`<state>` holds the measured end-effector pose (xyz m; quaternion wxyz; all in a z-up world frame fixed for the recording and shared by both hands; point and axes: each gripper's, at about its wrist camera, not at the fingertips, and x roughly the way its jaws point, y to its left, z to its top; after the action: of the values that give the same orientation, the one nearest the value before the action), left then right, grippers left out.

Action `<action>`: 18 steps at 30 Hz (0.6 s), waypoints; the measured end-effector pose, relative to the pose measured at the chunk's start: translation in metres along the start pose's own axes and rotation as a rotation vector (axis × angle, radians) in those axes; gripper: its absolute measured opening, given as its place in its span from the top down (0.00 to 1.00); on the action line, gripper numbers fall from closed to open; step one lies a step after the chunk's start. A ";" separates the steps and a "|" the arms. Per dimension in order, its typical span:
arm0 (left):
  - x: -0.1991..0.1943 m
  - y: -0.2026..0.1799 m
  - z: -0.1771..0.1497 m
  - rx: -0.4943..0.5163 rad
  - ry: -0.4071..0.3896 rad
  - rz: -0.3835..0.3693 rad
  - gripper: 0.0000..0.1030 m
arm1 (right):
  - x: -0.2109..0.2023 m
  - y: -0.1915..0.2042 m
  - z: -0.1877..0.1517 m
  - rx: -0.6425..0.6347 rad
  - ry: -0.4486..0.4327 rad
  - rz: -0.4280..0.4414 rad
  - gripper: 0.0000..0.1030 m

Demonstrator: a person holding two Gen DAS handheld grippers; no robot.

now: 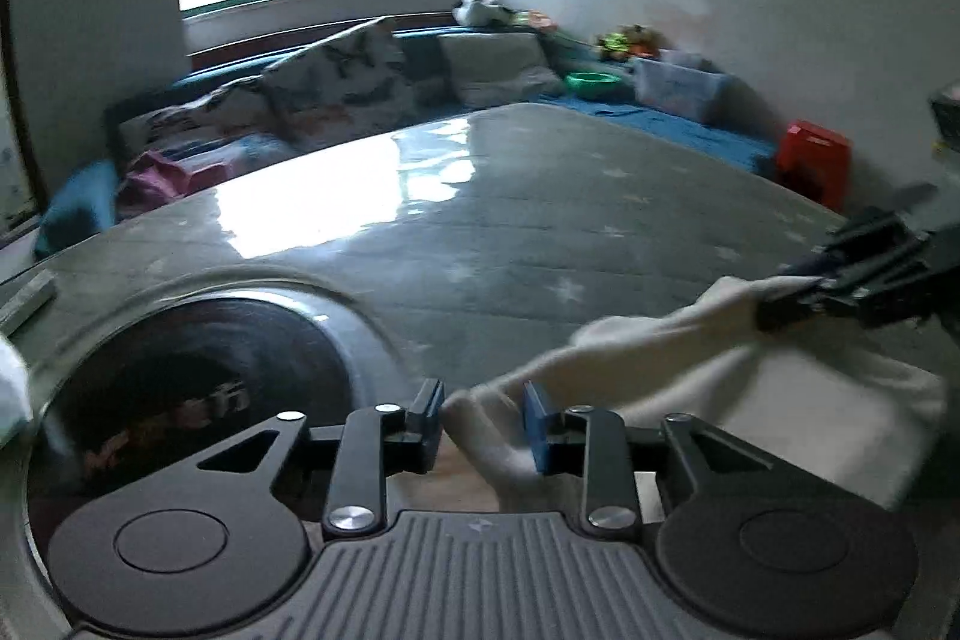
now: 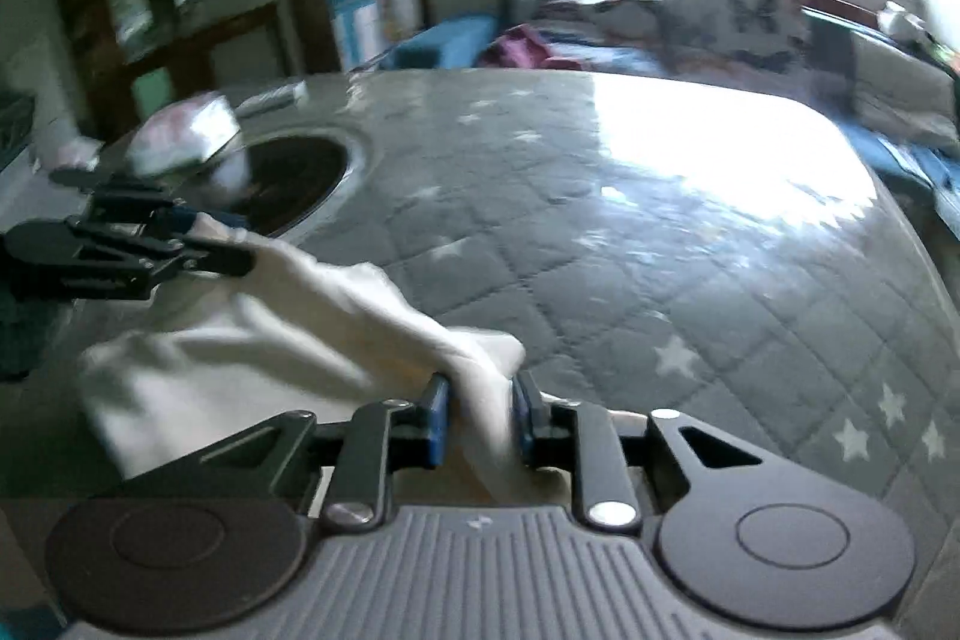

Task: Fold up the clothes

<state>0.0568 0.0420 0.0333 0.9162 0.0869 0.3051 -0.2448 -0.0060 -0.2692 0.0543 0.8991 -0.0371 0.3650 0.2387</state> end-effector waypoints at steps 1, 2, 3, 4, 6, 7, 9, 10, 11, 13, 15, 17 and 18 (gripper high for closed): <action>-0.001 0.003 0.000 -0.011 0.000 0.021 0.69 | -0.002 -0.002 -0.002 0.018 -0.020 -0.015 0.70; -0.003 0.005 -0.001 -0.024 -0.001 0.049 0.71 | -0.005 -0.004 -0.004 0.031 -0.039 -0.031 0.70; -0.006 0.008 -0.002 -0.037 -0.002 0.077 0.71 | -0.009 -0.002 -0.004 0.023 -0.058 -0.054 0.70; -0.009 0.010 -0.003 -0.050 -0.004 0.105 0.71 | -0.014 -0.001 -0.004 0.019 -0.076 -0.077 0.70; -0.017 0.009 0.000 -0.075 -0.023 0.152 0.73 | -0.023 0.002 -0.003 0.011 -0.104 -0.097 0.70; -0.020 0.006 0.003 -0.082 -0.035 0.154 0.76 | -0.026 0.003 -0.003 0.009 -0.113 -0.095 0.70; -0.029 -0.003 0.006 -0.096 -0.054 0.103 0.77 | -0.022 0.006 -0.001 0.023 -0.104 -0.062 0.70; -0.029 -0.010 0.007 -0.094 -0.053 0.060 0.77 | -0.020 0.008 0.000 0.030 -0.100 -0.045 0.70; -0.028 -0.018 0.008 -0.088 -0.049 0.022 0.77 | -0.018 0.010 0.001 0.037 -0.096 -0.028 0.70; -0.023 -0.032 0.008 -0.075 -0.042 -0.024 0.77 | -0.010 0.013 0.005 0.043 -0.081 -0.009 0.70; -0.014 -0.041 0.010 -0.063 -0.037 -0.051 0.77 | 0.001 0.019 0.009 0.049 -0.059 0.005 0.70; -0.004 -0.045 0.011 -0.055 -0.028 -0.068 0.76 | 0.014 0.022 0.012 0.042 -0.026 0.007 0.70; 0.002 -0.045 0.011 -0.059 -0.021 -0.060 0.75 | 0.019 0.024 0.012 0.036 -0.015 0.000 0.70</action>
<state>0.0409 -0.0014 0.0402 0.9138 0.0478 0.3049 -0.2641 0.0026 -0.2373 0.0533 0.9024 -0.0190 0.3624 0.2322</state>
